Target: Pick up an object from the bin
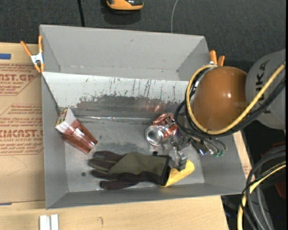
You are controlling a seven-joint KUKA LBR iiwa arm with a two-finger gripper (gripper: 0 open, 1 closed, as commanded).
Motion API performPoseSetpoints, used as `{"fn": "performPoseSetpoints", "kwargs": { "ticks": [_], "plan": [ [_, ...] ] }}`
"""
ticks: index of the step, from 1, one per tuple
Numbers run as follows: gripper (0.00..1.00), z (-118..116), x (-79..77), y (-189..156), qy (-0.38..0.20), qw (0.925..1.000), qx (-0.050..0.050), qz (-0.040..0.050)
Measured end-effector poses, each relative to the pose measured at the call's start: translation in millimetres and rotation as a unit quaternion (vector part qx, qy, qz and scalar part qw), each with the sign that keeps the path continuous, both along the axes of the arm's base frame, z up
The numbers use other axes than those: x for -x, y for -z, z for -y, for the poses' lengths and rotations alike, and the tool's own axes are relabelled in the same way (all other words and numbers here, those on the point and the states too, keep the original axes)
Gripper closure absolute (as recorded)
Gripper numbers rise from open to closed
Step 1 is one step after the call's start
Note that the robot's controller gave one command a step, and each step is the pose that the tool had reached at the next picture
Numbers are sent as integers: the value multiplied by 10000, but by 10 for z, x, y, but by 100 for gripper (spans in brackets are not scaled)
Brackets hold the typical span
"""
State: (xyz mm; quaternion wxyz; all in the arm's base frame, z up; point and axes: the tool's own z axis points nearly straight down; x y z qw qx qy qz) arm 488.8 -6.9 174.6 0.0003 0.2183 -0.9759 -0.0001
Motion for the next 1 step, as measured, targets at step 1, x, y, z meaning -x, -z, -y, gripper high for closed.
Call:
{"fn": "performPoseSetpoints", "kwargs": {
  "ticks": [1],
  "plan": [
    [100,-139,-130,-258,-80,10000,-2,4]
  ]
}}
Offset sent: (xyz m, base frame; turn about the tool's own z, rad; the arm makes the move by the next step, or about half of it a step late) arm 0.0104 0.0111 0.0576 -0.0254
